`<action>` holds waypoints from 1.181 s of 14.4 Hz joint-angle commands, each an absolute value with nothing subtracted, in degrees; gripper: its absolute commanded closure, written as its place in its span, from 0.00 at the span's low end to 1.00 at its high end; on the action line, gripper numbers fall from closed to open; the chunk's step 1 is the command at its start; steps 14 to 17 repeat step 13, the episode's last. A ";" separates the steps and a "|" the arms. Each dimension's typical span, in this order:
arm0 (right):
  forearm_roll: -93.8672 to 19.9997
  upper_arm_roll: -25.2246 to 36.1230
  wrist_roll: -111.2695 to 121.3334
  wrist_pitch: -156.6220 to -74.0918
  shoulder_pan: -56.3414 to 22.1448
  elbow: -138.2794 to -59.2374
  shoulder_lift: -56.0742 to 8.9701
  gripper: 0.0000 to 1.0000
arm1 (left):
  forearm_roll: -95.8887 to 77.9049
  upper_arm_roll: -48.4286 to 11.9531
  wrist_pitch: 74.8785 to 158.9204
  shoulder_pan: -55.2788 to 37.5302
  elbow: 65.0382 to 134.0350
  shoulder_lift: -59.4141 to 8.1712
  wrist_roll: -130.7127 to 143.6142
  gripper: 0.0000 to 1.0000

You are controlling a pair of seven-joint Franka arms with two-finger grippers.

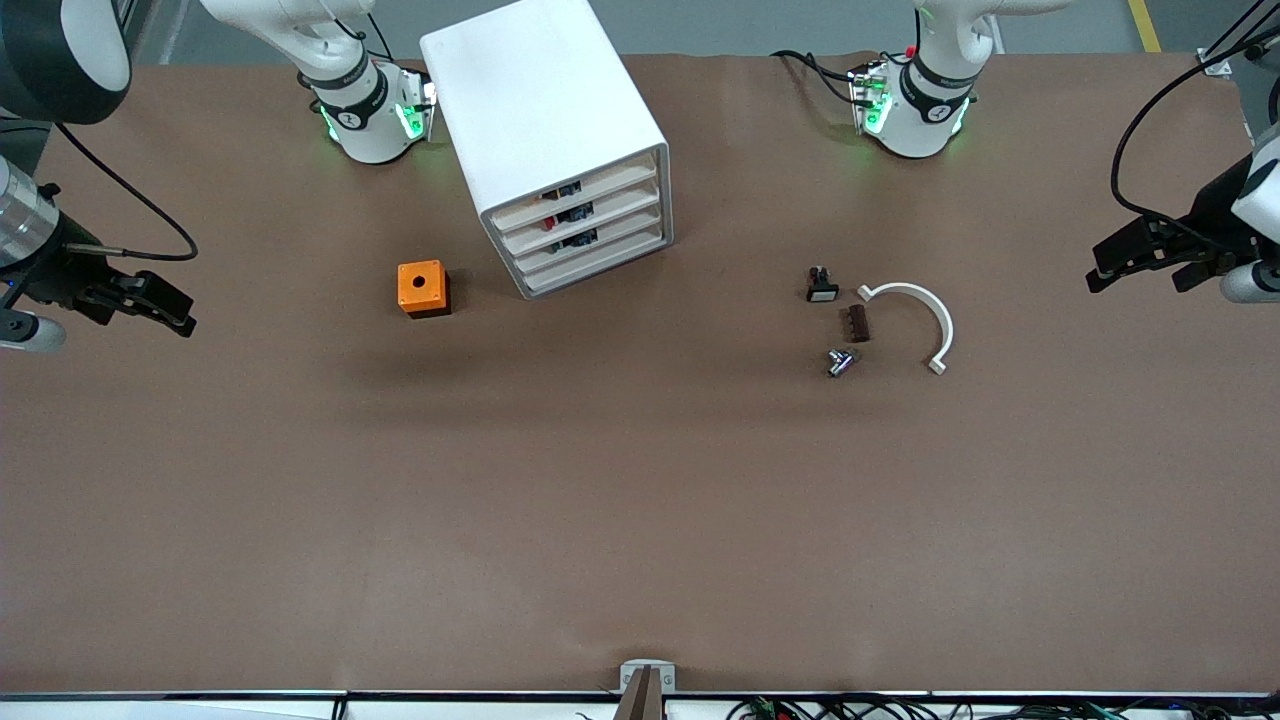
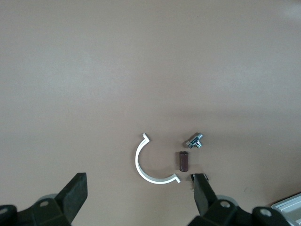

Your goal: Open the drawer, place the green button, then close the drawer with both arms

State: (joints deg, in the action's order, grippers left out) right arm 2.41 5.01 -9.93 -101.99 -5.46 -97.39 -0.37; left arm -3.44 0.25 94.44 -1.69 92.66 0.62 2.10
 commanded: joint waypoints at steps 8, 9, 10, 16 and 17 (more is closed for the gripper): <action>2.20 4.31 -9.93 -101.78 -4.39 -97.82 0.53 0.00 | -0.72 0.00 87.80 -2.11 88.16 -2.11 1.58 0.00; 2.20 4.31 -9.93 -101.78 -4.48 -97.82 0.53 0.00 | 0.34 -0.09 87.80 -2.37 88.15 -2.11 1.58 0.00; 2.20 4.31 -9.93 -101.78 -4.48 -97.82 0.53 0.00 | 0.53 -0.17 87.80 -2.46 88.15 -2.11 1.58 0.00; 2.20 4.31 -9.93 -101.78 -4.48 -97.82 0.53 0.00 | 0.53 -0.09 87.80 -2.55 88.15 -2.11 1.67 0.00; 2.20 4.31 -9.93 -101.78 -4.48 -97.82 0.53 0.00 | 0.53 -0.09 87.80 -2.55 88.15 -2.11 1.67 0.00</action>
